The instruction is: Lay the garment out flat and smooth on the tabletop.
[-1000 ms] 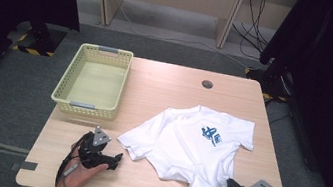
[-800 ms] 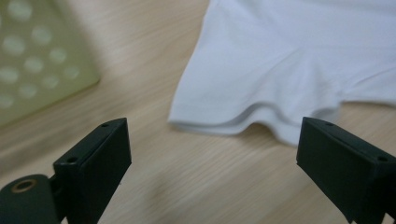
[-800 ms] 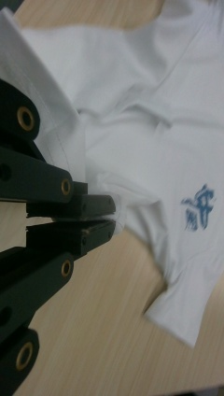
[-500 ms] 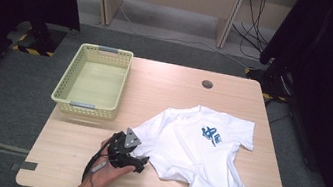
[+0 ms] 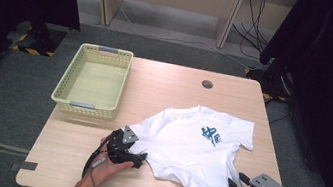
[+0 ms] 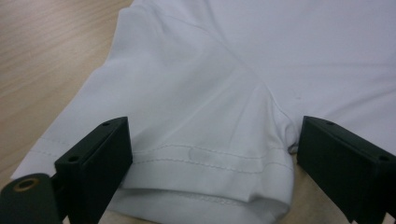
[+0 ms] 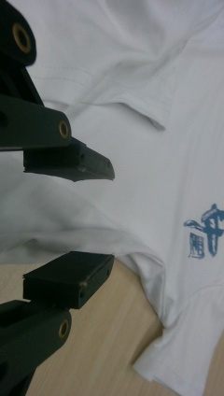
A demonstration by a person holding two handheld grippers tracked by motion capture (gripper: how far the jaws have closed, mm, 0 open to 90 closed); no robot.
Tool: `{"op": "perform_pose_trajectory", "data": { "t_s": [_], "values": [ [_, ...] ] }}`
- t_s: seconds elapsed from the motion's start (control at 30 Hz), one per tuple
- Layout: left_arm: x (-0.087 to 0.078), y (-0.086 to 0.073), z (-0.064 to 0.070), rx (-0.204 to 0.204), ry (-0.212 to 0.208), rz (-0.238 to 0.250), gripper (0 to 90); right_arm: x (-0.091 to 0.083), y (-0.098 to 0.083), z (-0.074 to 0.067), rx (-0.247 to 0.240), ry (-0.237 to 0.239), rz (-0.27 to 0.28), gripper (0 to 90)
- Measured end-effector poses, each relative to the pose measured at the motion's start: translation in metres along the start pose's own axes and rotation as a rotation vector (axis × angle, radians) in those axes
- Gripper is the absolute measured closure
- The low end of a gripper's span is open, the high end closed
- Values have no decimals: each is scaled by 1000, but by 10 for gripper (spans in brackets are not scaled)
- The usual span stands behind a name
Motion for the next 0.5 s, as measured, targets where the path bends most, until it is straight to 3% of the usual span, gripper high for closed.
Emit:
{"op": "perform_pose_trajectory", "data": {
  "t_s": [0.07,0.13,0.2,0.3,0.37,0.5],
  "values": [
    [0,-1,-6,-3,4,-4,95,4,-7,5,-2,-34,-34,525],
    [1,-2,-12,-10,8,-3,95,2,-18,19,24,-105,-60,512],
    [1,-2,-17,-9,9,-3,95,-7,-27,30,99,-110,-37,515],
    [2,-3,-21,-6,7,-2,96,-29,-43,47,130,-190,-36,514],
    [2,-3,-22,-5,4,0,97,-39,-50,49,157,-193,-38,510],
    [2,-3,-22,-5,4,0,97,-47,-50,46,156,-202,-37,468]
  ]
}}
Point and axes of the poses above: each handheld gripper's, and its own axes: x roughly forward along the jaws, y roughly out of its top, z roughly to its right, the point moved 8 cm from there along x, roughly forward along the jaws, and after that the axes turned 12 degrees about x, right-handed, at the moved point
